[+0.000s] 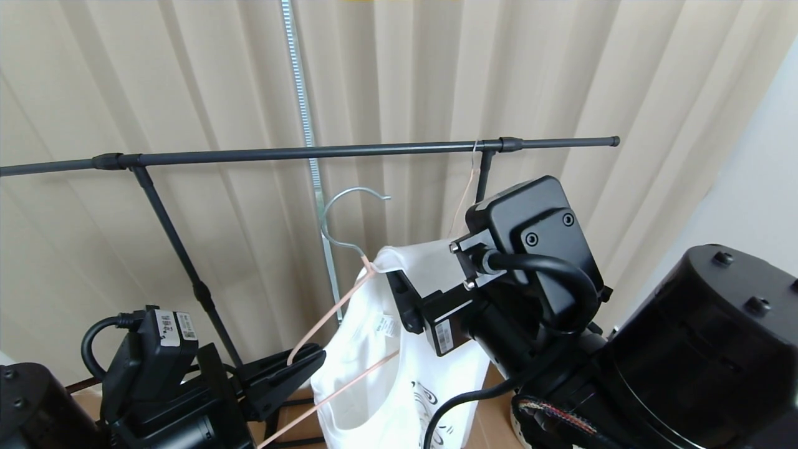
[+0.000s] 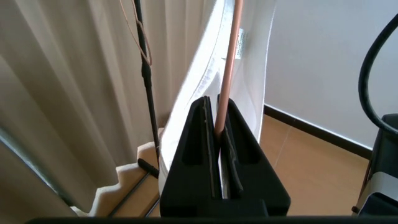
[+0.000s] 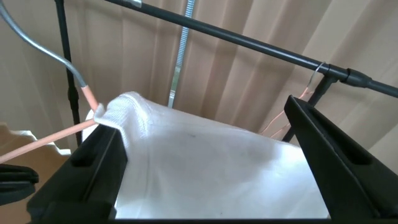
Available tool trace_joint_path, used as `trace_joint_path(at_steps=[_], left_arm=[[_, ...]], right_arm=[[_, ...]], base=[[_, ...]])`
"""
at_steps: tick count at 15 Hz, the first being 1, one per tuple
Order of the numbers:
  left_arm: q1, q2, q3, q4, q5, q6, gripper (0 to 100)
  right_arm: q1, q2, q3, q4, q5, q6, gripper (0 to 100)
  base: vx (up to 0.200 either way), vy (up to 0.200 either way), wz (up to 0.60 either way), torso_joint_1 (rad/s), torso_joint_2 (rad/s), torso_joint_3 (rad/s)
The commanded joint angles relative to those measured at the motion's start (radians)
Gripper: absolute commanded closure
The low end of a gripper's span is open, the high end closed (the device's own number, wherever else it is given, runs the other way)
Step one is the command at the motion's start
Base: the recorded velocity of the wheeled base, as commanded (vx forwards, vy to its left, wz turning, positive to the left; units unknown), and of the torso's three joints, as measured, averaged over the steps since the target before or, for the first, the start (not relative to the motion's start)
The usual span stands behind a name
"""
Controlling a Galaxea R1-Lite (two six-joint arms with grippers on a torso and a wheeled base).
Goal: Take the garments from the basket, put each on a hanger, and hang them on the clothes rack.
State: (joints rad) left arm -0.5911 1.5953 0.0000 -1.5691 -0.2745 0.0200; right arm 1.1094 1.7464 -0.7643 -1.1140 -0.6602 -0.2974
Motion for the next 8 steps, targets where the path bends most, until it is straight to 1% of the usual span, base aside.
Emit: trace_joint_path(at_steps=[1,6,8], left_arm=[[0.01,0.002,0.0,-0.002,0.0,0.0,100],[0.027,0.002,-0.005,-0.002,0.0,0.0,100],[0.028,0.0,-0.006,-0.002,0.0,-0.002,100]], right_arm=[[0.0,-0.01,-0.001,0.0,0.005,-0.002,0],[0.0,-0.022,0.003,0.002,0.007,-0.002,0],[0.0,-0.027,0.011,0.002,0.019,-0.002,0]], base=[[0.0,0.0,0.0,0.0,0.0,0.0],[0.0,0.0,0.0,0.0,0.0,0.0],[0.0,0.0,0.0,0.0,0.0,0.0]])
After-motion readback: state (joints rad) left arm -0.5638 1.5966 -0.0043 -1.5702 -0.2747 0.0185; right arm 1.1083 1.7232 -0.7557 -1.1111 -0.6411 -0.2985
